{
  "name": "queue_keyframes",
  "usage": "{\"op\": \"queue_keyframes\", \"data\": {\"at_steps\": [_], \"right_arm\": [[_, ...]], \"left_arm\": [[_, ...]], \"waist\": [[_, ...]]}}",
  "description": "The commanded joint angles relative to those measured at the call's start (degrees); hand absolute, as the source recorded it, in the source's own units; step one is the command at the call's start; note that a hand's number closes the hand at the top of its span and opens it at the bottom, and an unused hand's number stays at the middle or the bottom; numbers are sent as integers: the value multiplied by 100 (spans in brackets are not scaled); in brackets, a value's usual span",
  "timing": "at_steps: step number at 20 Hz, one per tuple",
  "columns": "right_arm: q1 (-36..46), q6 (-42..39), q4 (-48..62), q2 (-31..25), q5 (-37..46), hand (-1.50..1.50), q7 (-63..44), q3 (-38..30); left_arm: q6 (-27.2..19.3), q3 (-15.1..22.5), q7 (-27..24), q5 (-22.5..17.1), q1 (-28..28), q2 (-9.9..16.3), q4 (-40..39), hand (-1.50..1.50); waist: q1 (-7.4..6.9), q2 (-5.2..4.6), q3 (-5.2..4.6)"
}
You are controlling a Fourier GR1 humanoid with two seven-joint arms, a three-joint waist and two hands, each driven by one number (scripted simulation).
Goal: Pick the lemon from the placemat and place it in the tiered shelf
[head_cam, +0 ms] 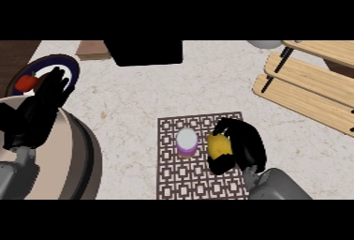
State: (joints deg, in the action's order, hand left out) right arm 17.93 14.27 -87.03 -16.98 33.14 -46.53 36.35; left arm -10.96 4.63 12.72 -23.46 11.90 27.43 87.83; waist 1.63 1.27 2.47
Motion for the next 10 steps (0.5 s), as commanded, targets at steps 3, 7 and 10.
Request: {"op": "queue_keyframes", "data": {"at_steps": [3,7,10], "right_arm": [[373,450,-761,-263,533,150,-593,-632],[818,355,-1184,-493,1058,150,-1169,-982],[1093,35,-1576,-635,1176,150,-1618,-1299]], "left_arm": [[-107,306,385,-17,-874,-318,-718,0],[-24,288,378,5,-1008,-226,-652,0],[-70,206,382,-24,-951,-259,-714,0]], "waist": [[127,-74,-271],[123,-40,-283],[222,-36,-292]]}}
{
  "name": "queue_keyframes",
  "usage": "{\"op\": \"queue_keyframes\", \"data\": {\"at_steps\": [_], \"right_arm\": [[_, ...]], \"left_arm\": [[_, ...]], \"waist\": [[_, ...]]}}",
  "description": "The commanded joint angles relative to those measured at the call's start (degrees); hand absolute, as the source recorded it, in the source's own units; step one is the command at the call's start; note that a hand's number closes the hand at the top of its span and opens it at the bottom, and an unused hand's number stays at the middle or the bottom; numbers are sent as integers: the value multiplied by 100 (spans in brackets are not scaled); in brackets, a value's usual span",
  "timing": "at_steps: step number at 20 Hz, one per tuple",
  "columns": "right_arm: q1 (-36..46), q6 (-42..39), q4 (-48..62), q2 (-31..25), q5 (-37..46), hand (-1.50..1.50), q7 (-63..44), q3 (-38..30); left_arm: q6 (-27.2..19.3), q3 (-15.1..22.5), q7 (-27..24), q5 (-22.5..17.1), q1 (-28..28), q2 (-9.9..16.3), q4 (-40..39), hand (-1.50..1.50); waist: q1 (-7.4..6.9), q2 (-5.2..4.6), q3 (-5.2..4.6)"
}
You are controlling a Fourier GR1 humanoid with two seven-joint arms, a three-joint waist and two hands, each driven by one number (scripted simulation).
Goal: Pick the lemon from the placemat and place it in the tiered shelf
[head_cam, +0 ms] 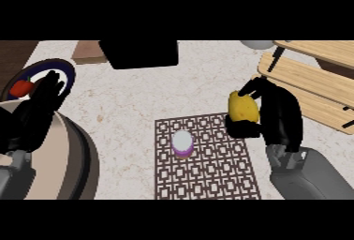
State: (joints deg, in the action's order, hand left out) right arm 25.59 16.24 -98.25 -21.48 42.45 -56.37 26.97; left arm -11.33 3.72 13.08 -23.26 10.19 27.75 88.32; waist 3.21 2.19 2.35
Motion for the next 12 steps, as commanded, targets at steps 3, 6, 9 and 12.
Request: {"op": "queue_keyframes", "data": {"at_steps": [3,6,9,12], "right_arm": [[496,-580,-816,-387,228,150,-902,-592],[838,-875,-930,-556,204,150,-1128,-999],[964,-1094,-1022,-778,133,150,-1262,-1378],[1170,-1281,-1124,-953,-72,150,-1309,-1766]], "left_arm": [[-2,349,300,-16,-899,-311,-668,0],[-24,387,368,-11,-800,-356,-653,0],[39,303,314,-45,-925,-266,-597,0],[89,326,295,-32,-877,-249,-682,0]], "waist": [[49,-114,-279],[37,-143,-279],[-53,-143,-276],[-28,-168,-276]]}}
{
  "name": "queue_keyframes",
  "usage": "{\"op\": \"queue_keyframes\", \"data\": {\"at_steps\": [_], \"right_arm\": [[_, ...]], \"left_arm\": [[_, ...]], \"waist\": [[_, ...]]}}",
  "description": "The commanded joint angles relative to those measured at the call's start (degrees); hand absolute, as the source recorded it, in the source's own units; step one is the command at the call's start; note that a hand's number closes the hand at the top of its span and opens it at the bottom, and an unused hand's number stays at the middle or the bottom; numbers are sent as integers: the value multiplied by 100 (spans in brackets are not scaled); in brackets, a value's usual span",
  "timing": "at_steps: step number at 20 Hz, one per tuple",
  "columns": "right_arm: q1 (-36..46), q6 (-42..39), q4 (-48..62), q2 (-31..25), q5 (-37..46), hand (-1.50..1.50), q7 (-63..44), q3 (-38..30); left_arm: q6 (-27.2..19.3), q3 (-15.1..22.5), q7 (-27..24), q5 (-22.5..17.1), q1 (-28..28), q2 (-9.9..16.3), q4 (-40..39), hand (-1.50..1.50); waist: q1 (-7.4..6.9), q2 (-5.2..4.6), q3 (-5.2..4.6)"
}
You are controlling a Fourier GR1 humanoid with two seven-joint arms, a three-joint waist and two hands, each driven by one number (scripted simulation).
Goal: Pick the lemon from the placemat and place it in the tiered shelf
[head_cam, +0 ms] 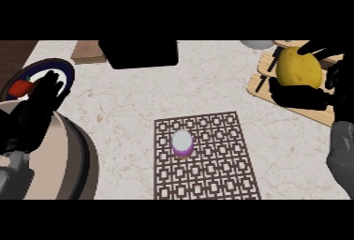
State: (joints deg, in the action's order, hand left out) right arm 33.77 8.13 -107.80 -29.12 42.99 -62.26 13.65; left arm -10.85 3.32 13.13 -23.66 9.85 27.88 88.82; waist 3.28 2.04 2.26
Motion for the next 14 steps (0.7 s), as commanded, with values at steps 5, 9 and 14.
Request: {"op": "queue_keyframes", "data": {"at_steps": [5,9,14], "right_arm": [[606,-708,44,-587,-404,150,-628,-1114],[766,-1052,352,-1016,-741,150,-398,-1567],[932,-1333,729,-1203,-1243,150,-137,-1816]], "left_arm": [[33,274,385,-101,-684,-262,-800,0],[-117,461,421,71,-655,-310,-681,0],[-18,505,375,-37,-627,-372,-716,0]], "waist": [[-69,-199,-256],[-125,-206,-244],[-247,-242,-246]]}}
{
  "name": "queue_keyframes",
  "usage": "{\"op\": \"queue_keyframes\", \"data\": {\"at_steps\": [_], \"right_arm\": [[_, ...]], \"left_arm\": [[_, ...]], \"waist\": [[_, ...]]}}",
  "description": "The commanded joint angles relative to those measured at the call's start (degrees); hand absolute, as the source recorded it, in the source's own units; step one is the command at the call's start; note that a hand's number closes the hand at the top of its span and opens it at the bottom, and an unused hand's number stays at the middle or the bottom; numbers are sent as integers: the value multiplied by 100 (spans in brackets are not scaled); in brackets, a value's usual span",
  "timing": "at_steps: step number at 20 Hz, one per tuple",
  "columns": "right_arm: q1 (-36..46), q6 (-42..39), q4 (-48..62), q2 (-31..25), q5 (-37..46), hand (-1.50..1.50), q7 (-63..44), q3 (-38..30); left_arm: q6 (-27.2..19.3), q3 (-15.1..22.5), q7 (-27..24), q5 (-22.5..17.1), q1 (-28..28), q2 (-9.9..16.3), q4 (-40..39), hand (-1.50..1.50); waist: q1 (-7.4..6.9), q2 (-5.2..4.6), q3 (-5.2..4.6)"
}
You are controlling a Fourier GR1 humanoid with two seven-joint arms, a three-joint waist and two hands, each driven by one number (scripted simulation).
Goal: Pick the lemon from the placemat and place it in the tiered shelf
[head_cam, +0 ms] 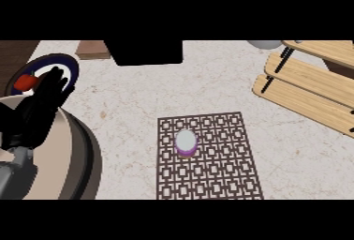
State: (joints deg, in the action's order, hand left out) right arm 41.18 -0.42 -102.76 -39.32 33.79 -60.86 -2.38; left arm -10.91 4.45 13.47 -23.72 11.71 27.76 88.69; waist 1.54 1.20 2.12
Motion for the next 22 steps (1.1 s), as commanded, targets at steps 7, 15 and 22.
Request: {"op": "queue_keyframes", "data": {"at_steps": [7,15,22], "right_arm": [[258,-832,1026,-716,-697,150,376,-527],[140,-825,1657,-989,-828,150,1010,-803],[141,-558,2133,-923,-556,150,1485,-671]], "left_arm": [[-29,391,351,-3,-694,-305,-793,0],[50,443,328,-54,-606,-276,-863,0],[-12,605,369,-33,-515,-351,-840,0]], "waist": [[-182,-218,-224],[-225,-228,-211],[-368,-262,-212]]}}
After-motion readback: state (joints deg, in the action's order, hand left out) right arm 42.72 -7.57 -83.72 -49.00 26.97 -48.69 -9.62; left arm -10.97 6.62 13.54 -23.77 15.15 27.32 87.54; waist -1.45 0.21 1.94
